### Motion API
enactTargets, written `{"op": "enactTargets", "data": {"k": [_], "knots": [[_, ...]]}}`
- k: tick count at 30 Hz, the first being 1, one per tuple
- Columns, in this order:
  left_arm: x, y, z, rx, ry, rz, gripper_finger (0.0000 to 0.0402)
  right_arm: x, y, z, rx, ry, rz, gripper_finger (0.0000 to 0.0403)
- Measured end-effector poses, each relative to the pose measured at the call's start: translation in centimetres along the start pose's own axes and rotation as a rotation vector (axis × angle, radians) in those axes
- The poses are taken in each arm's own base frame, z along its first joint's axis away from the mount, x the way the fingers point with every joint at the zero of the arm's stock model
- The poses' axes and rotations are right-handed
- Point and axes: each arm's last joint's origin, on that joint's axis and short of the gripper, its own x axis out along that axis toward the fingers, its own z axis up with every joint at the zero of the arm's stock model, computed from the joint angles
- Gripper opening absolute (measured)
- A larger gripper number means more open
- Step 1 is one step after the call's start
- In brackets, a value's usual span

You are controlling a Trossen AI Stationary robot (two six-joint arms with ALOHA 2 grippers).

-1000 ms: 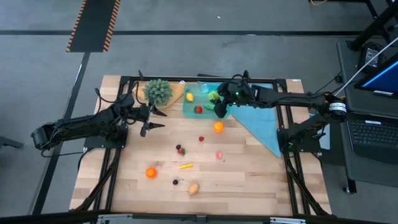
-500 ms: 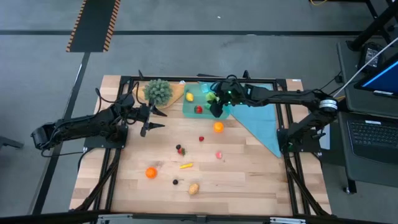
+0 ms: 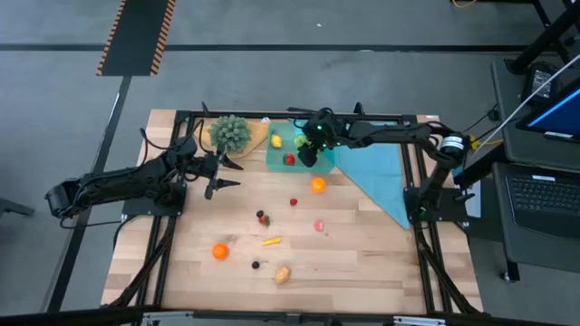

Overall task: Pick and placing Produce into tupperware
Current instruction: Put the star fruit into the blue bin

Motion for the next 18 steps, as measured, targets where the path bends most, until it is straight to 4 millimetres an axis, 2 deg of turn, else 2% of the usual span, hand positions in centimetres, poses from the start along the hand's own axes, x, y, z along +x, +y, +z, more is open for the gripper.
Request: {"op": "enactTargets", "data": {"k": [8,13,18], "knots": [[0.0,0.0,0.0,0.001,0.000,0.000,0.0228,1.8,-0.5,2.2,-0.052,0.155,-0.027,0.0216],[0.0,0.0,-0.1,-0.005,0.008,-0.001,0.0228,3.2,-1.0,2.7,-0.061,0.228,-0.040,0.0216],[0.0,0.0,-0.2,-0.012,0.018,-0.003,0.0228,3.7,-1.1,2.6,-0.065,0.241,-0.041,0.0216]]}}
